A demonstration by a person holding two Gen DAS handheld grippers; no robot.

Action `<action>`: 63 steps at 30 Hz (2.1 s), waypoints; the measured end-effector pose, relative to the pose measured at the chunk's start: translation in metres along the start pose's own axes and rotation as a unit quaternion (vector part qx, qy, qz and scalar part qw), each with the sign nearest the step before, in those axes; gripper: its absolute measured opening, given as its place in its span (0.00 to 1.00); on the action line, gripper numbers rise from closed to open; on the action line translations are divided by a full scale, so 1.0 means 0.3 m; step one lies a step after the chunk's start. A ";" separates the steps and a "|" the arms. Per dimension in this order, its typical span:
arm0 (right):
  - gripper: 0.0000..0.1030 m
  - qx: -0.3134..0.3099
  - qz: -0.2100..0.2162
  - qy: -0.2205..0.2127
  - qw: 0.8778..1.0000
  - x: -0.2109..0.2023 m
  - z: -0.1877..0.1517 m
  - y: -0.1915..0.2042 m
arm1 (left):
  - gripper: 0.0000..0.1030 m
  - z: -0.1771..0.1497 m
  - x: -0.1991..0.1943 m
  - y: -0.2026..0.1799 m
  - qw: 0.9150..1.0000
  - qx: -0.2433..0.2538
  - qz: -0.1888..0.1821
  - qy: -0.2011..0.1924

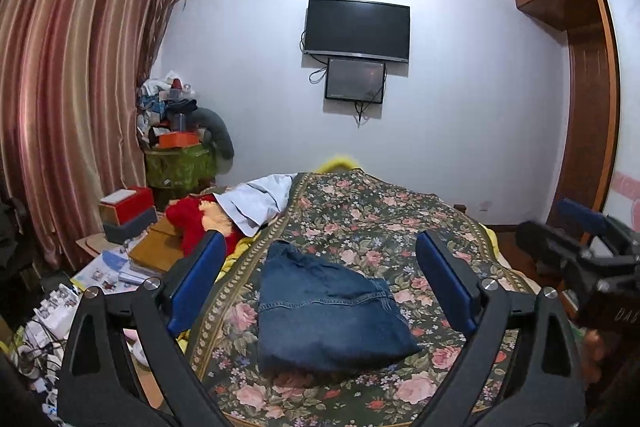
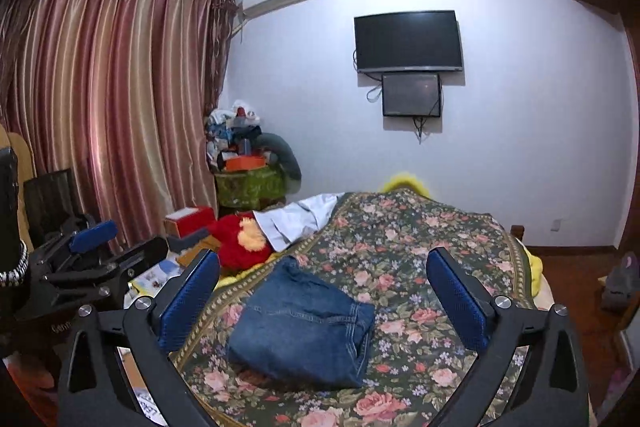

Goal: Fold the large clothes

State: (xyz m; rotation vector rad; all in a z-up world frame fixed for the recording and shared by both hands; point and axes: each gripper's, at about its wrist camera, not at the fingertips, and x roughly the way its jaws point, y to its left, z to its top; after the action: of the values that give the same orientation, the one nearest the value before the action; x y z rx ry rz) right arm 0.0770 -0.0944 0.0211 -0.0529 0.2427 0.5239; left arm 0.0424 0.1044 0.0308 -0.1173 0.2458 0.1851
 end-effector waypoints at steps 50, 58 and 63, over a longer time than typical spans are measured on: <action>1.00 0.033 -0.012 0.022 0.999 0.035 -0.037 -0.059 | 0.98 -0.017 0.002 -0.022 1.000 -0.001 -0.017 0.007; 1.00 0.033 -0.013 0.022 0.999 0.034 -0.034 -0.060 | 0.99 -0.015 0.006 -0.018 1.000 -0.001 -0.027 0.011; 1.00 0.034 -0.013 0.020 0.999 0.032 -0.035 -0.065 | 0.99 -0.018 0.014 -0.008 0.999 -0.007 -0.036 0.022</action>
State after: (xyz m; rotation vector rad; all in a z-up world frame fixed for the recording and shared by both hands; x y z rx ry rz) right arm 0.0926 -0.1076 0.0085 -0.0011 0.2992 0.4887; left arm 0.0458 0.1022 0.0248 -0.1437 0.2830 0.1123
